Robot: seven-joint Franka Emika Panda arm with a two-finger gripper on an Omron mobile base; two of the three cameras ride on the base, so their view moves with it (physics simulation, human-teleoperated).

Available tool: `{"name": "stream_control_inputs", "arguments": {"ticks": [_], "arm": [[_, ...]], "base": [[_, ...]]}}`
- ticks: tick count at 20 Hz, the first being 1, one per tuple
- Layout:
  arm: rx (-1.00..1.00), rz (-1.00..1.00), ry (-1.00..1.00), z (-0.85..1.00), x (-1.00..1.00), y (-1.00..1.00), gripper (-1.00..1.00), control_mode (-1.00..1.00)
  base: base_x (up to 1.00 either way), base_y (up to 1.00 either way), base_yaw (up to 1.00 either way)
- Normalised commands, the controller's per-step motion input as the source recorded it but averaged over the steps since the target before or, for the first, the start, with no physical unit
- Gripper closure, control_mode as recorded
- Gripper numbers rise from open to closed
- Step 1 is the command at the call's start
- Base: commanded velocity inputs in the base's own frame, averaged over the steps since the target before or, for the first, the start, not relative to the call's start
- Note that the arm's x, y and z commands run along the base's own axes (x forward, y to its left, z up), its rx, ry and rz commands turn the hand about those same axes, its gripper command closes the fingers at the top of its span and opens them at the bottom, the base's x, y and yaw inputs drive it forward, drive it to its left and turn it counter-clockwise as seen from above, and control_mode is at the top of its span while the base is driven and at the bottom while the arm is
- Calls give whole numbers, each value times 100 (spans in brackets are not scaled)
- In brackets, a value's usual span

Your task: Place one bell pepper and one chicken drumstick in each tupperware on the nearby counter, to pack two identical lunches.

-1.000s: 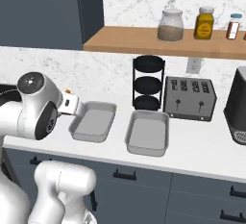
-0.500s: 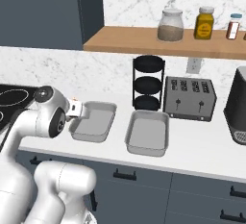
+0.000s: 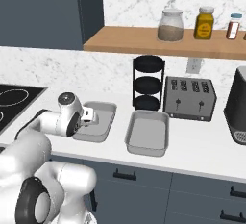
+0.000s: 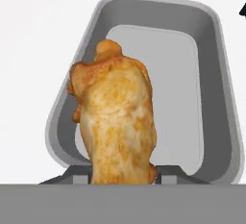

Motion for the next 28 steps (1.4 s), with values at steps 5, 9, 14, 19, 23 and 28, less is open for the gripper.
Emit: {"name": "stream_control_inputs", "arguments": {"ticks": [5, 9, 14, 19, 23, 28], "arm": [[0, 5, 13, -48, 51, 0, 100, -100], [0, 1, 2, -56, 44, 8, 100, -100], [0, 1, 0, -47, 19, 12, 100, -100], [0, 0, 0, -22, 22, 7, 100, -100], [0, 0, 0, -22, 49, 4, 100, -100], [0, 0, 0, -31, 48, 10, 100, -100]], "base": [[0, 0, 0], [0, 0, 0], [0, 0, 0], [0, 0, 0], [0, 0, 0], [0, 0, 0]]}}
